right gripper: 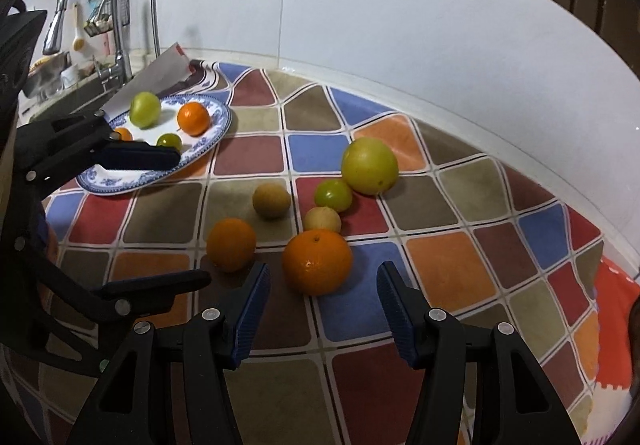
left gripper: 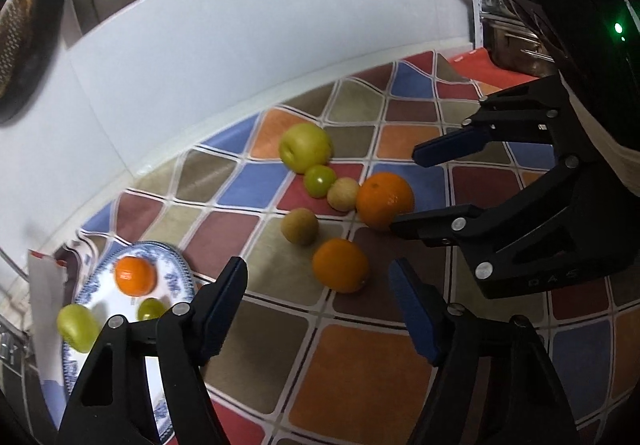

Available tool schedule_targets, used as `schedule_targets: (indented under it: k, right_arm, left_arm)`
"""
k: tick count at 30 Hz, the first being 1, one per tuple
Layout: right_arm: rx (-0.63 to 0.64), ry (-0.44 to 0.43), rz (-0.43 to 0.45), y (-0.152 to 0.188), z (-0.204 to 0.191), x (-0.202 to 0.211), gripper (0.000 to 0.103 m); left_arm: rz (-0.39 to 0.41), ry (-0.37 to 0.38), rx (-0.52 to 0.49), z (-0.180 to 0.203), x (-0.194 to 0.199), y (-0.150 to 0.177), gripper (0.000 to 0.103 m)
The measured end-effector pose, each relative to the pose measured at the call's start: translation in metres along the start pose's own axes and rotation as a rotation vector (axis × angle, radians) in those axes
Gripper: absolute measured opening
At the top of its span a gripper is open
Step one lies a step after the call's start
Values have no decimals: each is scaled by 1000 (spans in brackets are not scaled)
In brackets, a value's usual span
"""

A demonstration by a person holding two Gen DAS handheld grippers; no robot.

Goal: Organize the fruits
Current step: 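Move both open grippers back toward the remaining fruit, then grasp a mandarin with the left gripper while the right gripper grasps a large orange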

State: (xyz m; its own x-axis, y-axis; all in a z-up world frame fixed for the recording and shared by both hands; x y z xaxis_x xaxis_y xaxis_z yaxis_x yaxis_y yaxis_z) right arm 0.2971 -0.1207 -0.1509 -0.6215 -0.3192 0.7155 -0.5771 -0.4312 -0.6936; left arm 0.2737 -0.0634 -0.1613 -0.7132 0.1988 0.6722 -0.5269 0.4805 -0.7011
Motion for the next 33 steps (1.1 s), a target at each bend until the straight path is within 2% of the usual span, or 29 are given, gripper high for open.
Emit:
schedule_targets:
  k: [7,11,15,17,21,33]
  right_arm:
    - [3,-15,-27,2,1,-15,56]
    - [-14,-25,-36,3,3,-21,56]
    - [-23,-35,-29,2,3,-22,56]
    - [-26,-45,-26,2,2,-23,51]
    - [-27,-60,-24,2,-1,-23,44]
    - [-114,-44,0,2,-1,-4,44]
  left_arm:
    - [-50,58,-11,5,-20,4,65]
    - [-65,82,1,6,-26,4,55]
    - [-69,105,12,8,-28,3,41]
    - [-70,115,13,10,-29,4,36]
    - [-68,117,23,10,-28,4,35]
    - [-23,54,154,-9,5,-3,35]
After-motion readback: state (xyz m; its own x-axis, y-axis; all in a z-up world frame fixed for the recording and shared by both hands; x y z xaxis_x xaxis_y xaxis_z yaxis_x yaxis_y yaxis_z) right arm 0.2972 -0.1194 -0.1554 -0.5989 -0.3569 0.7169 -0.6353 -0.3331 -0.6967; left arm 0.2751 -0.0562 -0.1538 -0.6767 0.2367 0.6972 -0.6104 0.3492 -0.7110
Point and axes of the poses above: each gripper's, at about its wrist camera, not at the fingertips, and x roughly against the way its jaws point, z to its right, y to its underside, the point moved 9 cm from there along -x, roughly the way its jaws point, and after that the axes turned 1 degree about -y, right-handed, at the moved point
